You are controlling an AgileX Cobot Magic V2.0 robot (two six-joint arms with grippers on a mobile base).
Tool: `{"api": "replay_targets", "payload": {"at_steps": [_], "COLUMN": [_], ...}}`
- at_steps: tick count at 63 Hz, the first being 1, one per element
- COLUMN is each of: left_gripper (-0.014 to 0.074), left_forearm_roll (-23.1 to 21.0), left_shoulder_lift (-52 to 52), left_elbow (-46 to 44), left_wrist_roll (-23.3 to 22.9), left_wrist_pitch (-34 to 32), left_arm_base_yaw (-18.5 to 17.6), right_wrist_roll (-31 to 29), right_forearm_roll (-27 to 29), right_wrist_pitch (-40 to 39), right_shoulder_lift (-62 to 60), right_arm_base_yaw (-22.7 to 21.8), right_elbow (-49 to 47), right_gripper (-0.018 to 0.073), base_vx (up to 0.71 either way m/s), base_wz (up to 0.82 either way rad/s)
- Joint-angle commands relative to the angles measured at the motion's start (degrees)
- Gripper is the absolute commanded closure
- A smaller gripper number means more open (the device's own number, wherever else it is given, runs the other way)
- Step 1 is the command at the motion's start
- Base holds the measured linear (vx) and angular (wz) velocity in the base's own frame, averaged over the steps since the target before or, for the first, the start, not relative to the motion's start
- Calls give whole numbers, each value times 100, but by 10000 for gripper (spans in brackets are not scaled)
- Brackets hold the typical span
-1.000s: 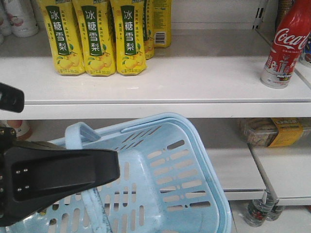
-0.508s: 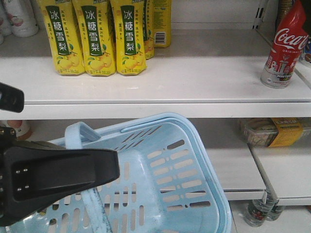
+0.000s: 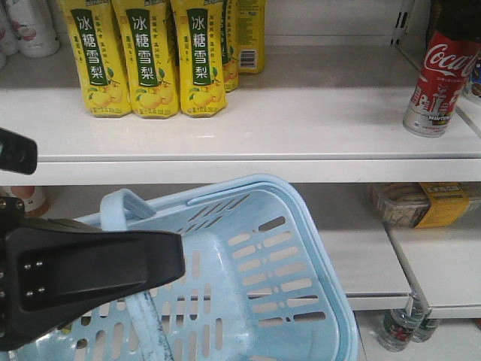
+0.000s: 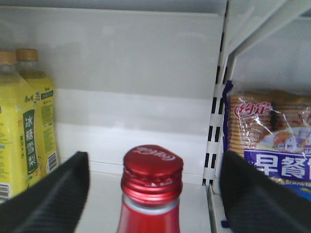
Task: Place coke in basket with both arms
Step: 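Close the right gripper on the bottle neck and lift it off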
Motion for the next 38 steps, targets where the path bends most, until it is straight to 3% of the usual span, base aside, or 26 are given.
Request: {"api": "replay_targets", "payload": {"at_steps": [1, 17, 30, 38], "left_gripper": [602, 602, 602, 602], "left_forearm_roll": [-534, -534, -534, -534], "left_shoulder_lift": [-70, -70, -70, -70], "left_elbow": [-165, -165, -165, -165], "left_wrist_roll": [24, 24, 24, 24], "left_wrist_pitch": [-286, -286, -286, -286], "left_arm_base_yaw": [-45, -45, -45, -45], "right_wrist_roll": [50, 6, 588, 1784], "right_forearm_roll": [11, 11, -223, -1246], "right_wrist_pitch": [-231, -293, -271, -606], "right_shoulder_lift": [-120, -138, -709, -1402], "right_arm_base_yaw": [-11, -11, -11, -11], "right_elbow": [-218, -230, -191, -43], "right_gripper": [140, 578, 569, 569], "base_vx": [0, 0, 0, 0], "base_wz": [0, 0, 0, 0]}}
